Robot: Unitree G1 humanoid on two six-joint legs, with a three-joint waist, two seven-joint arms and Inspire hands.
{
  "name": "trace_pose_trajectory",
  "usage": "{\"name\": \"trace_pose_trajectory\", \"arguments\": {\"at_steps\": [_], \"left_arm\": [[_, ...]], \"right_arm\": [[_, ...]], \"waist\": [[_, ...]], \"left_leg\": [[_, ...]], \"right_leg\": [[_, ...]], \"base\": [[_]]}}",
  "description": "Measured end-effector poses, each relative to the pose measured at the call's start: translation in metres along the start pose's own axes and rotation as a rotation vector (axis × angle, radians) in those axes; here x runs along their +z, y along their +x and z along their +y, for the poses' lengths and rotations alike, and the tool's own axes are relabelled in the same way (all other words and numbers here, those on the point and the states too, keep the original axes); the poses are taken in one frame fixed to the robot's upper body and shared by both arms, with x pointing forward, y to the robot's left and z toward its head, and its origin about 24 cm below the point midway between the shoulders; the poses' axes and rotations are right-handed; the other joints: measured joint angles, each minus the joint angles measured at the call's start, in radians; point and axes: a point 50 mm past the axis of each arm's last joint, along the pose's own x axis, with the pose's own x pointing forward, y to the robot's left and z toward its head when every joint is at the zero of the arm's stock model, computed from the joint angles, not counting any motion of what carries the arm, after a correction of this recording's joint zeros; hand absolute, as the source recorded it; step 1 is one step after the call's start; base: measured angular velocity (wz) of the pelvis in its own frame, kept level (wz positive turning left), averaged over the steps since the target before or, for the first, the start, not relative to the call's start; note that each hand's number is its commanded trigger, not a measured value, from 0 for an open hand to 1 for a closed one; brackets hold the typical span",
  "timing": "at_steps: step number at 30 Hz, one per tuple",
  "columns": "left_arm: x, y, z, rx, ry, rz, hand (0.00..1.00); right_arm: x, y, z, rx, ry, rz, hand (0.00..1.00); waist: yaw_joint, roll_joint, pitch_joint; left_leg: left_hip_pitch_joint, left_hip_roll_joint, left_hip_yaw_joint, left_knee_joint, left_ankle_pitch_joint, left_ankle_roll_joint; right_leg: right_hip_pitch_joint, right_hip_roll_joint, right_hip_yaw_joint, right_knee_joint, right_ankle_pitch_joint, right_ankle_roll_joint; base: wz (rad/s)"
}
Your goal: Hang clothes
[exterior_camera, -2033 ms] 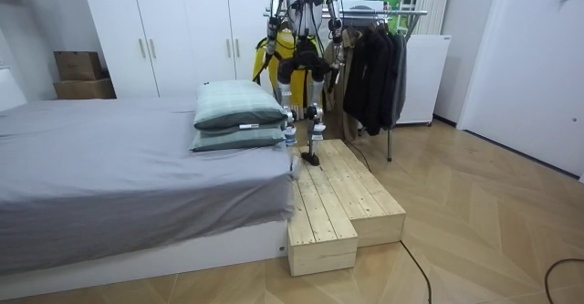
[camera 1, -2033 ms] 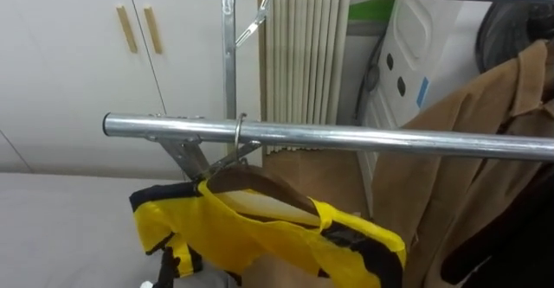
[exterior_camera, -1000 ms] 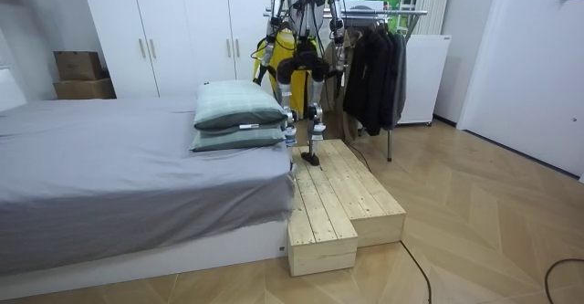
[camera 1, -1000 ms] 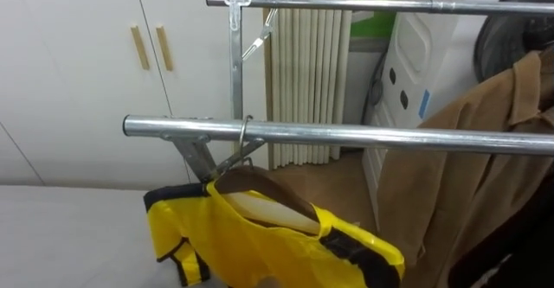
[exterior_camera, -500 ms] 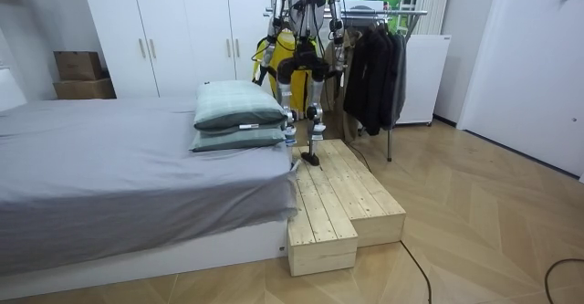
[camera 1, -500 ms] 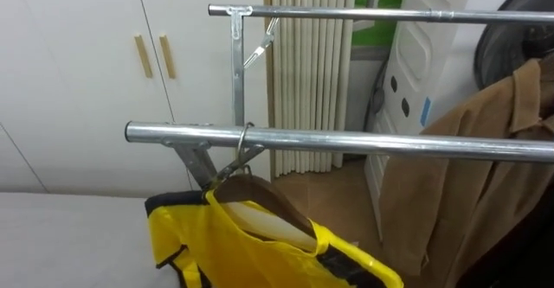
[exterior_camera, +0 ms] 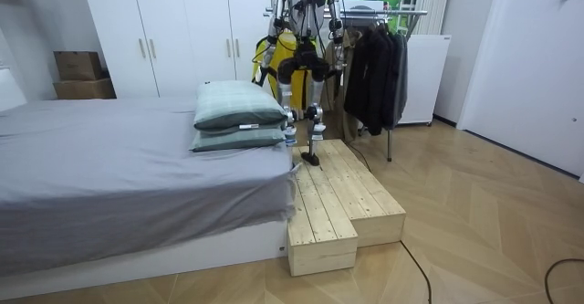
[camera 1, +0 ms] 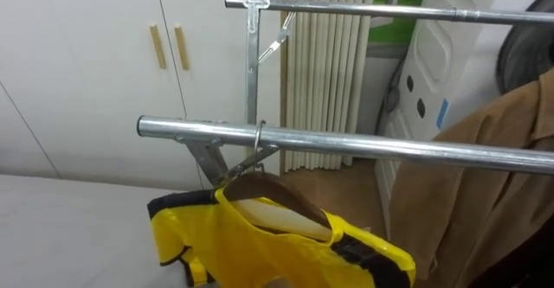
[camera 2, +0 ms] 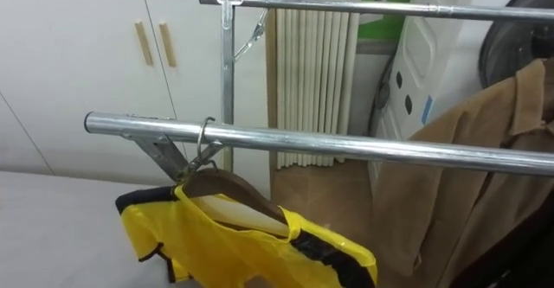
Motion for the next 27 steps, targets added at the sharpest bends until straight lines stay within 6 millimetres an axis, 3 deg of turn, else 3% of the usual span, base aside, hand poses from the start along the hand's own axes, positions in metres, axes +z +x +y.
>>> {"name": "trace_pose_trajectory", "arguments": {"at_steps": [13, 27], "left_arm": [[-0.0042, -0.0006, 0.0025, 0.001, -0.06, 0.019, 0.0], [-0.0058, -0.0008, 0.0022, 0.002, -0.071, 0.031, 0.0]], "right_arm": [[0.0052, 0.0022, 0.0067, -0.015, -0.049, -0.005, 0.0], [0.0059, 0.0021, 0.0069, -0.014, -0.045, -0.01, 0.0]], "waist": [[0.001, -0.011, 0.0021], [0.001, -0.005, 0.005]], "left_leg": [[0.001, 0.004, -0.003, 0.0, 0.0, 0.0], [0.0, 0.004, 0.0, 0.003, 0.0, 0.0]], "right_leg": [[0.004, 0.002, -0.017, 0.001, -0.005, -0.007], [0.005, 0.002, -0.015, 0.002, -0.016, -0.015]], "base": [[0.01], [0.0]]}}
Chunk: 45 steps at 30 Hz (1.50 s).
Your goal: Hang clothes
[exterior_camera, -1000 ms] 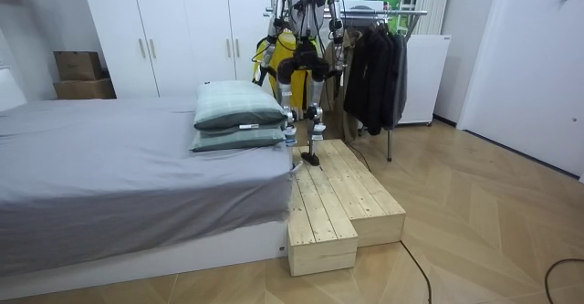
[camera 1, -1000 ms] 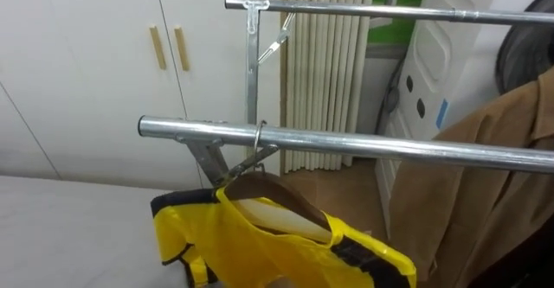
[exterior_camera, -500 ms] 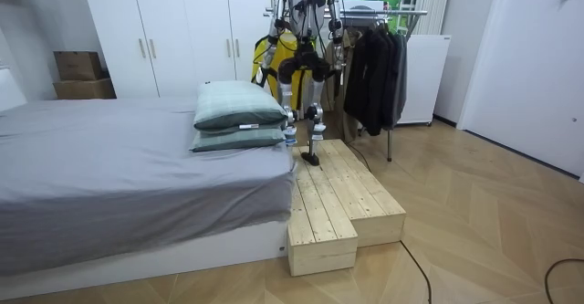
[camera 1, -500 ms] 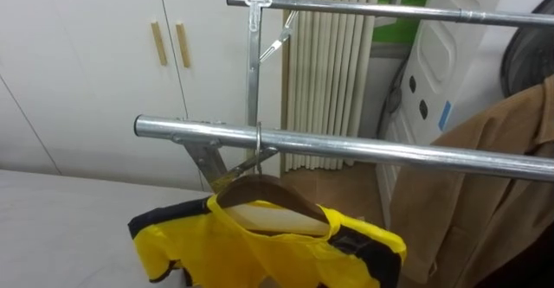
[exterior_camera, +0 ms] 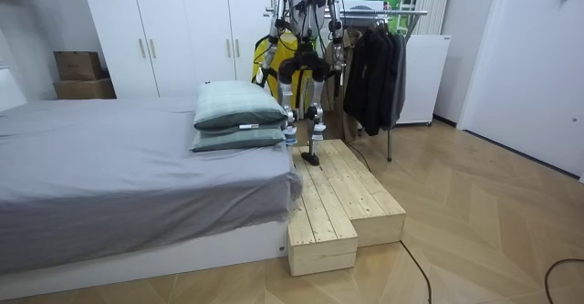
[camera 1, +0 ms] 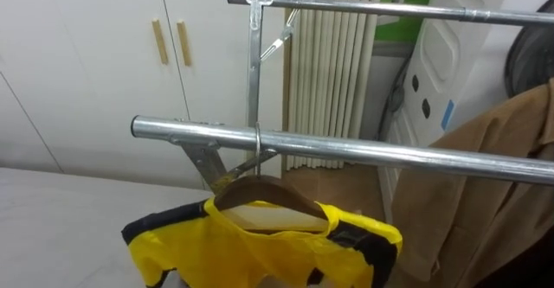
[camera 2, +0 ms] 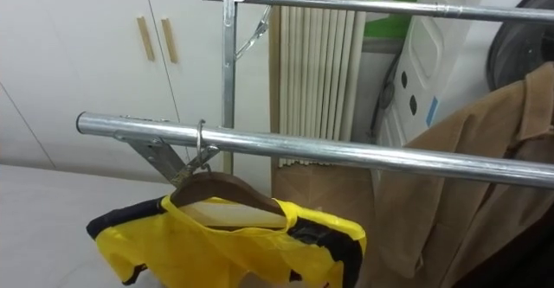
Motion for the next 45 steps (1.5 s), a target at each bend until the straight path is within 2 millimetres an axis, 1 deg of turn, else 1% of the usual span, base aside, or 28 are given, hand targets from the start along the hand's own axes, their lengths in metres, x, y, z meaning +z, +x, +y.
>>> {"name": "trace_pose_trajectory", "arguments": {"at_steps": [14, 17, 20, 21, 22, 23, 24, 25, 26, 27, 28, 29, 30, 31, 32, 33, 34, 35, 36, 37, 38, 39, 40, 41, 42, 43, 44, 45], "left_arm": [[-0.002, 0.0, -0.002, -0.004, -0.026, 0.016, 0.0], [-0.001, 0.001, -0.004, -0.005, -0.047, 0.014, 0.0], [0.004, 0.002, -0.006, -0.016, -0.059, -0.002, 0.0], [0.007, 0.004, -0.009, -0.024, -0.072, -0.014, 0.0], [0.012, 0.005, -0.013, -0.039, -0.078, -0.025, 0.0], [0.014, 0.006, -0.016, -0.05, -0.078, -0.03, 0.0], [0.015, 0.007, -0.02, -0.07, -0.081, -0.028, 0.0], [0.015, 0.008, -0.023, -0.082, -0.082, -0.015, 0.0], [0.016, 0.008, -0.024, -0.091, -0.078, -0.008, 0.0], [0.014, 0.008, -0.025, -0.105, -0.078, 0.012, 0.0], [0.006, 0.007, -0.025, -0.12, -0.078, 0.057, 0.0], [0.001, 0.006, -0.025, -0.123, -0.08, 0.081, 0.0], [-0.004, 0.005, -0.025, -0.13, -0.092, 0.107, 0.0], [-0.006, 0.004, -0.024, -0.14, -0.091, 0.113, 0.0], [-0.006, 0.005, -0.025, -0.144, -0.092, 0.111, 0.0], [-0.008, 0.004, -0.024, -0.147, -0.103, 0.116, 0.0], [-0.013, 0.002, -0.022, -0.141, -0.112, 0.129, 0.0], [-0.016, 0.001, -0.02, -0.134, -0.112, 0.14, 0.0], [-0.019, 0.0, -0.017, -0.12, -0.114, 0.16, 0.0], [-0.02, 0.0, -0.014, -0.1, -0.138, 0.17, 0.0], [-0.021, 0.0, -0.014, -0.094, -0.15, 0.176, 0.0], [-0.021, 0.001, -0.013, -0.084, -0.159, 0.182, 0.0], [-0.021, 0.001, -0.012, -0.076, -0.162, 0.188, 0.0], [-0.022, 0.001, -0.011, -0.071, -0.163, 0.19, 0.0], [-0.024, 0.0, -0.008, -0.05, -0.19, 0.194, 0.0], [-0.027, -0.001, -0.004, -0.024, -0.208, 0.201, 0.0], [-0.026, -0.001, -0.003, -0.015, -0.211, 0.2, 0.0], [-0.025, -0.001, 0.0, -0.001, -0.215, 0.2, 0.0]], "right_arm": [[0.004, 0.001, 0.001, -0.008, 0.002, -0.01, 0.0], [0.004, 0.001, 0.001, -0.007, -0.008, -0.006, 0.0], [0.007, 0.001, 0.001, -0.003, -0.047, -0.012, 0.0], [0.008, 0.001, 0.0, -0.003, -0.069, -0.011, 0.0], [0.008, 0.001, -0.001, -0.002, -0.093, -0.008, 0.0], [0.009, 0.001, -0.002, -0.002, -0.109, -0.008, 0.0], [0.014, 0.002, -0.002, 0.001, -0.139, -0.017, 0.0], [0.022, 0.003, 0.0, 0.004, -0.18, -0.03, 0.0], [0.027, 0.004, 0.001, 0.006, -0.2, -0.034, 0.0], [0.033, 0.005, 0.003, 0.006, -0.229, -0.035, 0.0], [0.037, 0.006, 0.003, 0.005, -0.237, -0.03, 0.0], [0.039, 0.006, 0.004, 0.006, -0.238, -0.031, 0.0], [0.039, 0.006, 0.003, 0.003, -0.231, -0.032, 0.0], [0.038, 0.006, 0.001, -0.006, -0.201, -0.029, 0.0], [0.036, 0.005, -0.003, -0.016, -0.192, -0.024, 0.0], [0.038, 0.005, -0.01, -0.031, -0.19, -0.012, 0.0], [0.039, 0.004, -0.013, -0.04, -0.177, -0.007, 0.0], [0.039, 0.004, -0.013, -0.041, -0.171, -0.005, 0.0], [0.043, 0.005, -0.01, -0.035, -0.16, -0.013, 0.0], [0.039, 0.005, -0.008, -0.03, -0.133, -0.005, 0.0], [0.037, 0.005, -0.01, -0.034, -0.118, 0.002, 0.0], [0.03, 0.004, -0.014, -0.045, -0.098, 0.019, 0.0], [0.024, 0.002, -0.019, -0.065, -0.063, 0.038, 0.0], [0.023, 0.002, -0.021, -0.075, -0.047, 0.041, 0.0], [0.023, 0.001, -0.024, -0.089, -0.033, 0.04, 0.0], [0.02, 0.001, -0.022, -0.09, -0.03, 0.042, 0.0], [0.02, 0.001, -0.022, -0.09, -0.031, 0.043, 0.0], [0.018, 0.001, -0.021, -0.093, -0.031, 0.047, 0.0]], "waist": [[0.0, 0.01, 0.0043], [-0.003, 0.009, 0.0047], [0.005, 0.013, 0.0054], [0.005, 0.016, 0.0065], [0.006, 0.016, 0.007], [0.007, 0.016, 0.0074], [0.008, 0.015, 0.0078], [0.007, 0.014, 0.0102], [0.007, 0.016, 0.011], [0.011, 0.007, 0.0173], [0.012, 0.004, 0.0198], [0.011, 0.003, 0.0172], [0.009, 0.01, 0.0074], [0.006, 0.011, 0.004], [0.008, 0.012, 0.0007], [0.016, 0.018, -0.0051], [0.024, 0.026, -0.0084], [0.025, 0.027, -0.0086], [0.029, 0.028, -0.0112], [0.046, 0.022, -0.0105], [0.045, 0.016, -0.0107], [0.044, 0.003, -0.0094], [0.048, -0.005, -0.0066], [0.05, -0.005, -0.0062], [0.049, -0.002, -0.0055], [0.049, 0.0, -0.0063], [0.048, 0.002, -0.0057], [0.049, 0.004, -0.0053]], "left_leg": [[0.0, 0.004, 0.0, 0.005, 0.0, 0.0], [-0.024, 0.004, 0.0, 0.043, -0.004, -0.007], [-0.054, 0.012, 0.002, 0.064, -0.009, -0.014], [-0.069, 0.02, 0.006, 0.073, -0.013, -0.022], [-0.091, 0.026, 0.029, 0.093, -0.016, -0.026], [-0.106, 0.032, 0.052, 0.107, -0.016, -0.027], [-0.139, 0.039, 0.104, 0.137, -0.015, -0.027], [-0.171, 0.057, 0.163, 0.179, -0.015, -0.027], [-0.192, 0.069, 0.192, 0.212, -0.018, -0.025], [-0.236, 0.084, 0.251, 0.305, -0.032, -0.01], [-0.258, 0.091, 0.279, 0.378, -0.052, 0.022], [-0.263, 0.091, 0.282, 0.402, -0.057, 0.03], [-0.262, 0.09, 0.285, 0.423, -0.068, 0.049], [-0.24, 0.09, 0.307, 0.415, -0.076, 0.059], [-0.224, 0.091, 0.32, 0.411, -0.076, 0.059], [-0.195, 0.091, 0.346, 0.402, -0.081, 0.051], [-0.166, 0.086, 0.36, 0.372, -0.101, 0.041], [-0.149, 0.08, 0.369, 0.337, -0.115, 0.034], [-0.129, 0.072, 0.376, 0.258, -0.145, 0.023], [-0.127, 0.054, 0.355, 0.228, -0.147, 0.028], [-0.126, 0.046, 0.336, 0.218, -0.143, 0.037], [-0.115, 0.033, 0.313, 0.199, -0.134, 0.051], [-0.113, 0.027, 0.3, 0.196, -0.128, 0.058], [-0.117, 0.014, 0.28, 0.197, -0.124, 0.063], [-0.128, -0.005, 0.228, 0.198, -0.111, 0.078], [-0.14, -0.019, 0.181, 0.196, -0.103, 0.087], [-0.145, -0.022, 0.164, 0.197, -0.098, 0.09], [-0.156, -0.036, 0.118, 0.197, -0.089, 0.101]], "right_leg": [[0.008, 0.001, -0.014, 0.001, -0.006, -0.004], [0.013, -0.006, -0.031, 0.002, -0.008, -0.005], [0.005, -0.007, -0.075, 0.013, -0.008, -0.005], [0.003, -0.009, -0.127, 0.014, -0.007, -0.005], [0.002, -0.019, -0.21, 0.013, -0.008, -0.005], [0.0, -0.025, -0.262, 0.013, -0.008, -0.005], [-0.008, -0.04, -0.362, 0.013, -0.008, -0.004], [-0.015, -0.053, -0.473, 0.009, -0.009, -0.002], [-0.02, -0.06, -0.537, 0.004, -0.01, -0.001], [-0.02, -0.076, -0.651, -0.01, -0.023, 0.023], [-0.008, -0.085, -0.756, -0.033, -0.04, 0.052], [-0.005, -0.094, -0.818, -0.04, -0.05, 0.066], [-0.006, -0.118, -0.918, -0.014, -0.07, 0.101], [-0.017, -0.162, -0.977, 0.057, -0.101, 0.155], [-0.029, -0.183, -0.974, 0.104, -0.114, 0.178], [-0.048, -0.204, -0.945, 0.171, -0.125, 0.197], [-0.053, -0.204, -0.942, 0.188, -0.125, 0.197], [-0.053, -0.205, -0.964, 0.189, -0.122, 0.192], [-0.055, -0.22, -1.007, 0.204, -0.12, 0.181], [-0.062, -0.255, -0.994, 0.244, -0.112, 0.16], [-0.067, -0.269, -0.952, 0.267, -0.104, 0.146], [-0.077, -0.305, -0.862, 0.315, -0.097, 0.134], [-0.076, -0.352, -0.776, 0.332, -0.086, 0.151], [-0.076, -0.372, -0.725, 0.323, -0.07, 0.168], [-0.068, -0.366, -0.642, 0.296, -0.041, 0.19], [-0.04, -0.349, -0.62, 0.264, -0.027, 0.197], [-0.028, -0.344, -0.61, 0.247, -0.021, 0.206], [-0.01, -0.331, -0.56, 0.217, -0.009, 0.213]], "base": [[0.01], [0.18], [0.37], [0.84], [1.0], [1.17], [1.26], [1.29], [1.31], [1.25], [1.23], [1.36], [1.72], [1.83], [1.72], [1.3], [1.15], [1.08], [1.05], [1.09], [1.27], [1.51], [1.47], [1.27], [1.05], [1.0], [0.95], [0.93]]}}
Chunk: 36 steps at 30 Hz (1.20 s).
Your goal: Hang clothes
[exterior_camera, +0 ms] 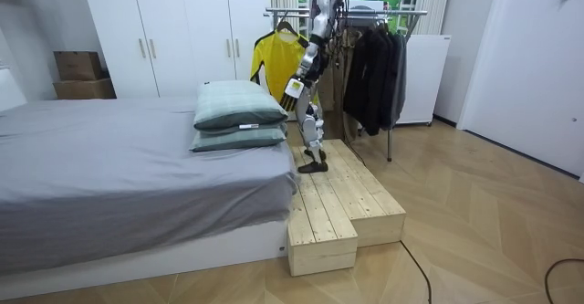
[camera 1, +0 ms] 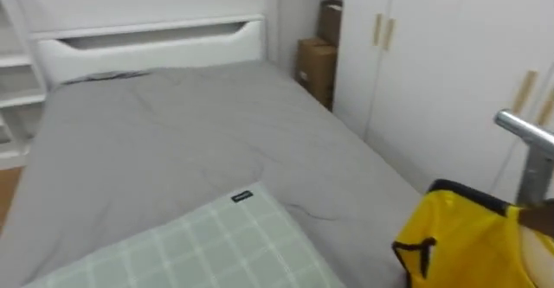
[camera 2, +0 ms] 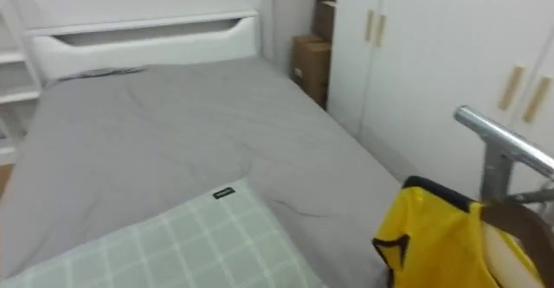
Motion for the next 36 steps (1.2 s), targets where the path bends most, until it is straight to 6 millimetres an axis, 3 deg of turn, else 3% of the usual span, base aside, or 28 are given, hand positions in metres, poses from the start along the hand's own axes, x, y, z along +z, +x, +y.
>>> {"name": "trace_pose_trajectory", "arguments": {"at_steps": [1, 4, 6, 9, 11, 12, 13, 14, 17, 21, 24, 36], "left_arm": [[-0.003, -0.001, 0.003, 0.014, -0.006, 0.012, 0.0], [-0.006, -0.002, 0.008, 0.039, -0.003, 0.015, 0.0], [-0.007, -0.003, 0.013, 0.055, 0.002, 0.018, 0.0], [-0.007, -0.003, 0.014, 0.073, 0.035, 0.022, 0.0], [-0.008, -0.004, 0.016, 0.086, 0.057, 0.027, 0.0], [-0.008, -0.004, 0.02, 0.102, 0.072, 0.029, 0.0], [-0.007, -0.005, 0.024, 0.122, 0.08, 0.038, 0.0], [-0.01, -0.005, 0.023, 0.126, 0.079, 0.051, 0.0], [-0.015, -0.006, 0.023, 0.139, 0.075, 0.069, 0.0], [-0.013, -0.004, 0.014, 0.143, 0.085, 0.068, 0.0], [-0.011, -0.003, 0.014, 0.143, 0.091, 0.064, 0.0], [-0.008, -0.002, 0.013, 0.077, 0.165, 0.089, 0.0]], "right_arm": [[-0.004, 0.0, 0.0, -0.007, 0.001, 0.009, 0.0], [-0.006, 0.0, 0.003, -0.02, 0.004, 0.01, 0.0], [-0.006, 0.0, 0.004, -0.023, -0.002, 0.01, 0.0], [-0.005, 0.0, 0.006, -0.023, -0.004, 0.009, 0.0], [-0.005, 0.0, 0.008, -0.021, 0.001, 0.009, 0.0], [-0.004, 0.001, 0.014, -0.006, 0.001, 0.003, 0.0], [-0.001, 0.001, 0.019, 0.008, -0.007, -0.008, 0.0], [-0.004, 0.0, 0.018, 0.003, -0.01, -0.014, 0.0], [0.002, 0.001, 0.02, 0.012, -0.043, -0.036, 0.0], [0.003, 0.001, 0.021, 0.03, -0.04, -0.042, 0.0], [0.001, 0.001, 0.023, 0.051, -0.055, -0.041, 0.0], [-0.008, 0.0, 0.022, 0.091, 0.0, -0.007, 0.0]], "waist": [[0.0, 0.004, 0.001], [-0.003, 0.002, 0.0022], [-0.008, 0.0, 0.0032], [-0.025, -0.001, 0.0161], [-0.023, 0.012, 0.0132], [-0.02, 0.0, 0.0235], [-0.011, -0.012, 0.0335], [-0.001, -0.006, 0.0275], [0.014, -0.001, 0.0309], [0.014, 0.005, 0.0266], [0.01, -0.001, 0.0207], [-0.03, 0.005, 0.0209]], "left_leg": [[-0.004, -0.006, -0.03, 0.0, 0.008, 0.004], [-0.008, -0.034, -0.101, -0.008, 0.021, 0.017], [-0.02, -0.054, -0.142, -0.009, 0.023, 0.019], [-0.014, -0.075, -0.206, -0.019, 0.035, 0.025], [-0.012, -0.064, -0.252, -0.014, 0.036, 0.024], [-0.013, -0.063, -0.266, -0.015, 0.039, 0.018], [-0.017, -0.063, -0.265, -0.006, 0.038, 0.012], [-0.011, -0.057, -0.256, -0.012, 0.041, 0.005], [0.0, -0.053, -0.236, -0.049, 0.039, -0.002], [0.013, -0.055, -0.237, -0.085, 0.039, -0.001], [0.023, -0.056, -0.238, -0.092, 0.039, -0.001], [0.039, -0.062, -0.259, -0.096, 0.04, -0.001]], "right_leg": [[0.003, 0.013, 0.06, -0.014, 0.011, 0.005], [0.013, 0.019, 0.14, -0.017, 0.015, 0.006], [0.039, 0.025, 0.153, -0.05, 0.025, 0.02], [0.063, 0.025, 0.148, -0.057, 0.032, 0.03], [0.049, 0.067, 0.235, -0.089, -0.003, 0.016], [0.024, 0.114, 0.305, -0.171, -0.007, -0.001], [-0.007, 0.137, 0.342, -0.21, 0.044, -0.014], [-0.003, 0.144, 0.336, -0.207, 0.069, -0.015], [0.009, 0.161, 0.34, -0.221, 0.068, -0.017], [0.01, 0.161, 0.339, -0.226, 0.066, -0.017], [0.022, 0.161, 0.336, -0.237, 0.066, -0.017], [0.045, 0.16, 0.334, -0.238, 0.064, -0.015]], "base": [[0.9], [0.7], [0.67], [0.67], [0.39], [0.18], [0.18], [0.06], [-0.16], [0.06], [0.0], [0.03]]}}
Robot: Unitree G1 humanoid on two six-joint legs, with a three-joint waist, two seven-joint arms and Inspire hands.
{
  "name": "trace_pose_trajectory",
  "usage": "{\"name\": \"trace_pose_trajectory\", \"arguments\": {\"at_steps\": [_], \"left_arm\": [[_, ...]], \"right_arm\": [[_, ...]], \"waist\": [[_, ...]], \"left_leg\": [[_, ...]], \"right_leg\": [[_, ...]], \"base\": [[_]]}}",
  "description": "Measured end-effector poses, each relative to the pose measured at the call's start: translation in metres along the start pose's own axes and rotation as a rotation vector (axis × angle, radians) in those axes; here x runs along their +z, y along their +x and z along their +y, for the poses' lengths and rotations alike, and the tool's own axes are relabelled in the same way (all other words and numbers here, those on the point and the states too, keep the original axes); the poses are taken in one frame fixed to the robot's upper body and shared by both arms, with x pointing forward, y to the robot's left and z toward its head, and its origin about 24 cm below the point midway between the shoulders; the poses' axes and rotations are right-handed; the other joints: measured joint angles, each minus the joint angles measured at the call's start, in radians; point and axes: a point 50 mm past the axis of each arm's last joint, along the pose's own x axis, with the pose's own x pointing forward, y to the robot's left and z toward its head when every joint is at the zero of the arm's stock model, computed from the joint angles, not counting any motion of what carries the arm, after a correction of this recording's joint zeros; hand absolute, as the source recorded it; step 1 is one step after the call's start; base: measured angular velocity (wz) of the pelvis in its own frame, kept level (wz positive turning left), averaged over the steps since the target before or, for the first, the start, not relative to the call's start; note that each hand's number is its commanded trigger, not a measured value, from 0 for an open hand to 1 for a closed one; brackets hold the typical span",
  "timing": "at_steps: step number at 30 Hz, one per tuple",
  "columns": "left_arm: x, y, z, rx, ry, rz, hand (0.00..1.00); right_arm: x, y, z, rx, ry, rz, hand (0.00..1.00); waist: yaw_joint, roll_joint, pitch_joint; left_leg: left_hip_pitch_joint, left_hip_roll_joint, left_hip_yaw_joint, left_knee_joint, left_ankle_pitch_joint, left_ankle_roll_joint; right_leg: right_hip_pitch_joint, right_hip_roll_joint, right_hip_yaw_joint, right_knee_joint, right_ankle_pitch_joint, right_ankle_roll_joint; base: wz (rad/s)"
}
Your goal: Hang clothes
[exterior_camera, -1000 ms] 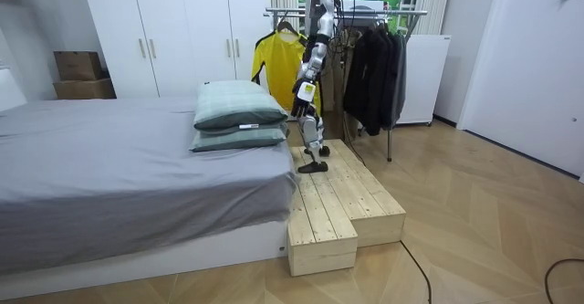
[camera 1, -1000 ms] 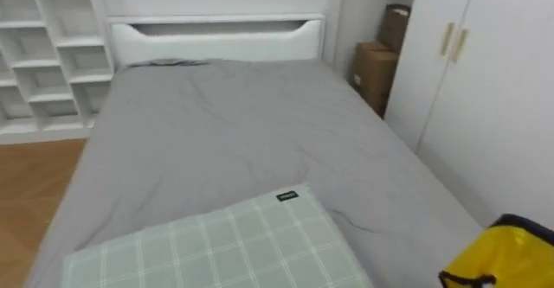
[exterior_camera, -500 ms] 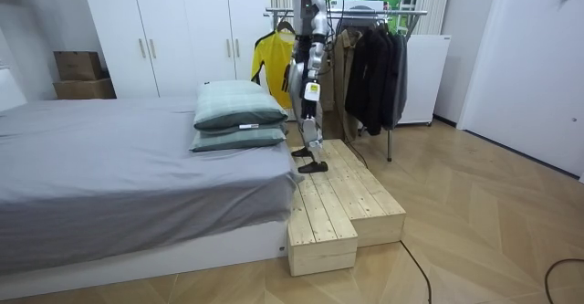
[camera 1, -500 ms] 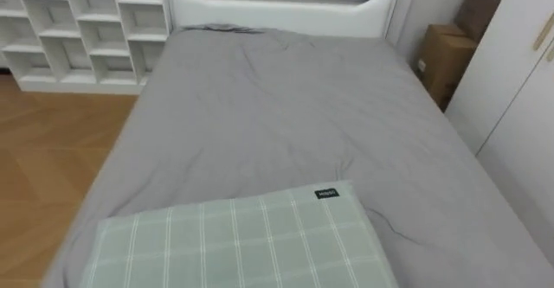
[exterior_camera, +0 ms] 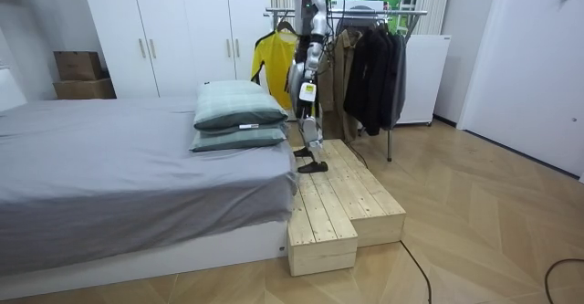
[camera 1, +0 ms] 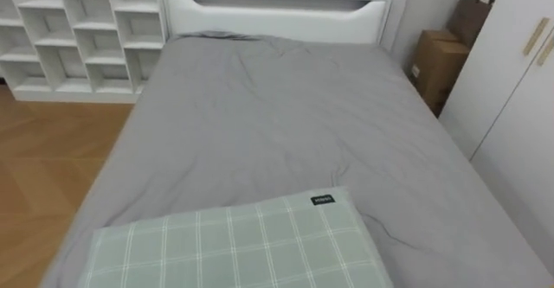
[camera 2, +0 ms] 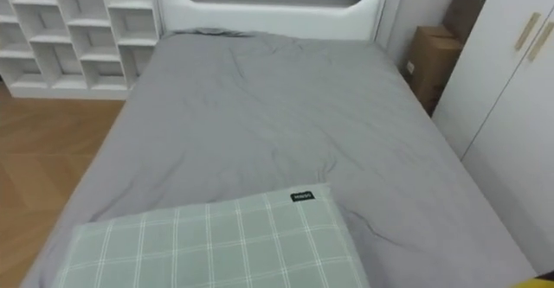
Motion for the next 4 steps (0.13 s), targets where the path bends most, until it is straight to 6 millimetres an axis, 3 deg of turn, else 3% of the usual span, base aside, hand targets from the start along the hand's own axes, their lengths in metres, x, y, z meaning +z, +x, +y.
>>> {"name": "trace_pose_trajectory", "arguments": {"at_steps": [4], "left_arm": [[-0.0002, -0.0001, 0.0001, -0.014, 0.003, 0.0, 0.0]], "right_arm": [[0.0009, -0.0001, -0.0006, 0.016, -0.002, -0.002, 0.0]], "waist": [[0.001, 0.002, -0.0002]], "left_leg": [[0.0, 0.0, -0.001, 0.0, 0.001, -0.002]], "right_leg": [[0.0, 0.001, 0.007, 0.0, 0.0, 0.0]], "base": [[0.0]]}}
